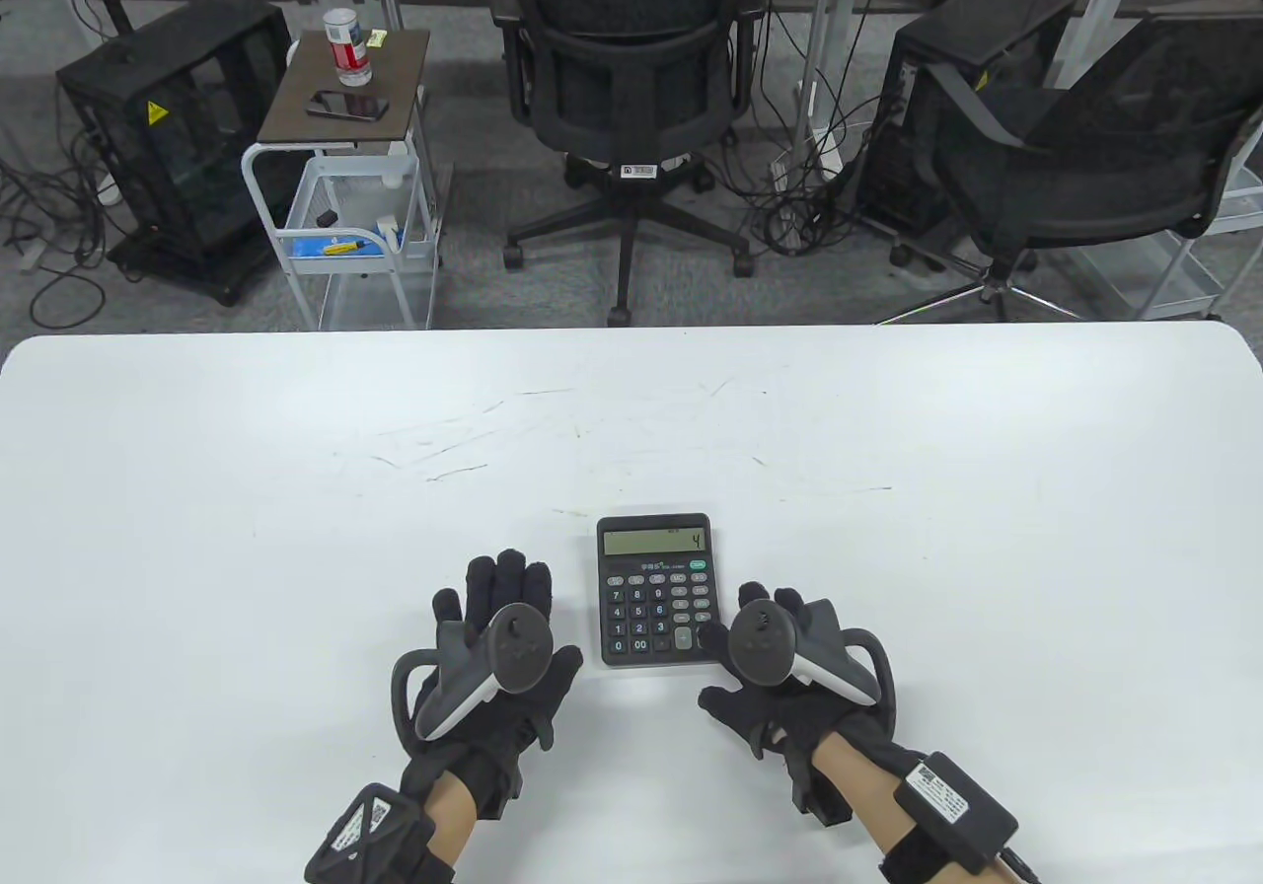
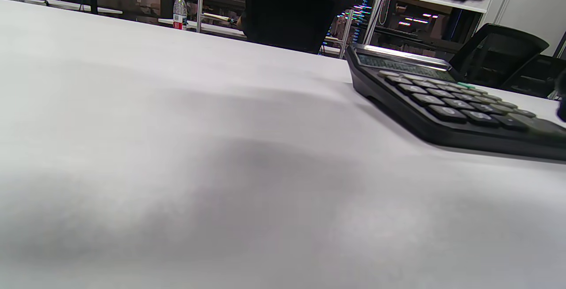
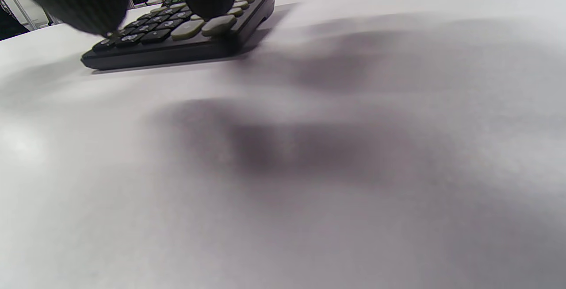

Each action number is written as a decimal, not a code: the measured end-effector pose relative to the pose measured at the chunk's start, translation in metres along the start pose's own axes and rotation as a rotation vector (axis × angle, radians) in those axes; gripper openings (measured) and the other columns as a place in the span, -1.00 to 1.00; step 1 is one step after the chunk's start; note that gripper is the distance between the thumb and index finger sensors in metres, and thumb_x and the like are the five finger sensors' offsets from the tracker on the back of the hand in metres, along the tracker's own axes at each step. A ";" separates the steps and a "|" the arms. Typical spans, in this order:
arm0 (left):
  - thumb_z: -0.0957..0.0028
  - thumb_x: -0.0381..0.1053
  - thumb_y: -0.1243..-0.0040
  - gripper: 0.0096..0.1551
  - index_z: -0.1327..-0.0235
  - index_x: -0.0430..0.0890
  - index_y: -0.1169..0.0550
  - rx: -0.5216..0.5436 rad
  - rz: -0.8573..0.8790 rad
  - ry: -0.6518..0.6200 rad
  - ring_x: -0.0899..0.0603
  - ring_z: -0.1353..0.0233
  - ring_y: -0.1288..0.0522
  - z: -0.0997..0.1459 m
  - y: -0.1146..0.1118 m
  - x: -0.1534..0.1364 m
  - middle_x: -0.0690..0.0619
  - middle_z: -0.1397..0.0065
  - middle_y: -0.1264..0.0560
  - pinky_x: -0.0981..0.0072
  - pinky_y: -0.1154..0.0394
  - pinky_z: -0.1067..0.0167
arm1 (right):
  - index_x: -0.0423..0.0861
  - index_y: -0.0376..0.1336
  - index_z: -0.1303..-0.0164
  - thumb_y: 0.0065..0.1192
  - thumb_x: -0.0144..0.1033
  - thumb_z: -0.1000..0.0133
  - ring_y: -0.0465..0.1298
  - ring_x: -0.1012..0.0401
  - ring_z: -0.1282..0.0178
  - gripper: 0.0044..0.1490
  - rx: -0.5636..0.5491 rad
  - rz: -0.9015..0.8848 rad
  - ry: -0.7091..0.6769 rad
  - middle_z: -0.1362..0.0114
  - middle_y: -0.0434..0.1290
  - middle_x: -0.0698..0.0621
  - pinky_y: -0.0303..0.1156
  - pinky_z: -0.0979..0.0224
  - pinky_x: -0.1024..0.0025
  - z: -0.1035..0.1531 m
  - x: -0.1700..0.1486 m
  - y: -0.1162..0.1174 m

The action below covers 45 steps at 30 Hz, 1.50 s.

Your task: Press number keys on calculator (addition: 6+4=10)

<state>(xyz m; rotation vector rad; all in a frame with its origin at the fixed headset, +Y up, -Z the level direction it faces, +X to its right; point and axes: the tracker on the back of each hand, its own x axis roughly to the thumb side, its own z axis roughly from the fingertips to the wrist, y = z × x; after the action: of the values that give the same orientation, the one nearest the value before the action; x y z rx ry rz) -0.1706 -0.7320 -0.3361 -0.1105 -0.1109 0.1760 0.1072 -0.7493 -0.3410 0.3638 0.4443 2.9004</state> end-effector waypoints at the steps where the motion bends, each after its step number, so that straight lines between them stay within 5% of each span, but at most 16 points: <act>1: 0.03 0.41 -0.04 0.02 -0.57 0.12 0.08 0.002 0.002 0.000 -0.16 -0.72 0.30 0.000 0.000 0.000 0.13 -0.75 0.22 -0.23 0.31 -0.54 | 0.26 0.07 -0.57 0.20 0.31 0.05 -0.15 -0.31 -0.67 -0.06 0.009 0.004 0.001 -0.77 -0.19 -0.16 -0.08 -0.53 -0.42 -0.001 0.000 0.002; 20: 0.03 0.42 -0.04 0.02 -0.56 0.12 0.11 0.001 0.000 -0.003 -0.16 -0.72 0.29 0.000 -0.001 0.000 0.13 -0.75 0.22 -0.23 0.31 -0.54 | 0.30 0.00 -0.57 0.19 0.30 0.03 -0.14 -0.29 -0.68 -0.06 0.040 -0.033 -0.003 -0.76 -0.17 -0.16 -0.07 -0.54 -0.39 -0.001 -0.007 0.005; 29: 0.03 0.42 -0.03 0.04 -0.54 0.12 0.14 0.006 -0.007 -0.011 -0.16 -0.72 0.30 0.000 -0.001 0.002 0.13 -0.75 0.23 -0.23 0.31 -0.54 | 0.17 -0.13 -0.60 0.17 0.32 0.06 -0.11 -0.13 -0.71 0.08 -0.132 -0.024 0.001 -0.76 -0.14 -0.09 -0.10 -0.61 -0.09 -0.001 -0.013 -0.006; 36: 0.03 0.42 -0.03 0.04 -0.54 0.12 0.15 0.011 -0.012 -0.011 -0.16 -0.72 0.30 0.000 -0.001 0.003 0.13 -0.75 0.24 -0.23 0.31 -0.54 | 0.08 -0.21 -0.60 0.14 0.35 0.06 -0.18 -0.09 -0.71 0.16 -0.298 0.015 0.041 -0.76 -0.21 -0.04 -0.16 -0.61 -0.06 -0.001 -0.017 -0.018; 45: 0.03 0.42 -0.03 0.05 -0.54 0.12 0.16 0.019 -0.005 -0.008 -0.16 -0.72 0.31 -0.001 -0.002 0.003 0.14 -0.74 0.24 -0.22 0.31 -0.54 | 0.06 -0.23 -0.61 0.12 0.36 0.06 -0.20 -0.10 -0.71 0.17 -0.332 0.006 0.086 -0.76 -0.23 -0.06 -0.17 -0.61 -0.08 -0.002 -0.034 -0.025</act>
<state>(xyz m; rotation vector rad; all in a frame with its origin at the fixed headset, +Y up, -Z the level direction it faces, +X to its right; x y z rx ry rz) -0.1670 -0.7337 -0.3365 -0.0905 -0.1170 0.1726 0.1423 -0.7342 -0.3578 0.1888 -0.0309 2.9318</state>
